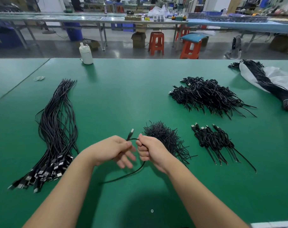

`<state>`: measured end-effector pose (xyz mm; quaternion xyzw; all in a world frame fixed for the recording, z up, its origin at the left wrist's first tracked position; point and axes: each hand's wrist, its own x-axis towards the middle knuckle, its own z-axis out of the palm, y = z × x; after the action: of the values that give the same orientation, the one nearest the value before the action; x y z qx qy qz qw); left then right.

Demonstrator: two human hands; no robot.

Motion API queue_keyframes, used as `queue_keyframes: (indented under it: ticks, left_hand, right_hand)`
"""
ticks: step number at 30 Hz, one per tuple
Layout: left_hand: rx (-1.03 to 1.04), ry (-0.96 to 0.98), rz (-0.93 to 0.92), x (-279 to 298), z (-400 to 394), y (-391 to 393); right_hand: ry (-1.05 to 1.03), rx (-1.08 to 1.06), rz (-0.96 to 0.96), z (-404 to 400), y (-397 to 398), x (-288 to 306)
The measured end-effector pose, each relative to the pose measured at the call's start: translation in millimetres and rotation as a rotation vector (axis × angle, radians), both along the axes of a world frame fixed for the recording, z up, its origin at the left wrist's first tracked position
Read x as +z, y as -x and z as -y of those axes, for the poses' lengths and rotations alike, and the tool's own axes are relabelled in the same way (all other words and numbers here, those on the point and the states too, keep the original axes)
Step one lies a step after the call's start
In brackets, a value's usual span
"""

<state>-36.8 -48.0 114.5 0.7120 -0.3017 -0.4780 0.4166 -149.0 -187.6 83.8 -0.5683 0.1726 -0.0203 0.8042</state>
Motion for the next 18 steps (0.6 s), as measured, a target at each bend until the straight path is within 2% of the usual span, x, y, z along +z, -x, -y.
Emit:
queue_keyframes:
  ticks: [1, 3, 4, 6, 8, 11, 13, 15, 16, 18]
  left_hand:
    - [0.194, 0.126, -0.035, -4, 6, 2]
    - [0.607, 0.478, -0.298, -6, 17, -1]
    - [0.743, 0.628, -0.444, -4, 21, -5]
    - [0.833, 0.777, -0.638, 4, 24, -12]
    - [0.754, 0.787, -0.678, 13, 24, -12]
    - [0.435, 0.758, -0.64, 23, 15, -8]
    - [0.113, 0.647, -0.476, 26, 5, -9]
    - [-0.162, 0.435, -0.248, 26, -3, -10]
    - [-0.231, 0.316, -0.134, 26, -4, -10]
    - [-0.234, 0.13, 0.036, 24, 0, -6]
  right_hand:
    - [-0.003, 0.009, 0.009, -2, 0, 0]
    - [0.016, 0.047, 0.019, -6, 1, -1]
    - [0.043, 0.073, 0.011, -9, 2, -3]
    - [0.079, 0.106, -0.016, -15, 3, -8]
    - [0.064, 0.094, -0.025, -17, 3, -12]
    - [-0.081, 0.026, -0.011, -9, 2, -13]
    - [-0.188, -0.017, -0.003, 0, 2, -10]
    - [-0.195, -0.048, 0.001, 9, 1, -3]
    - [-0.178, -0.062, 0.005, 12, 1, 1]
    - [-0.12, -0.082, 0.018, 14, -1, 8]
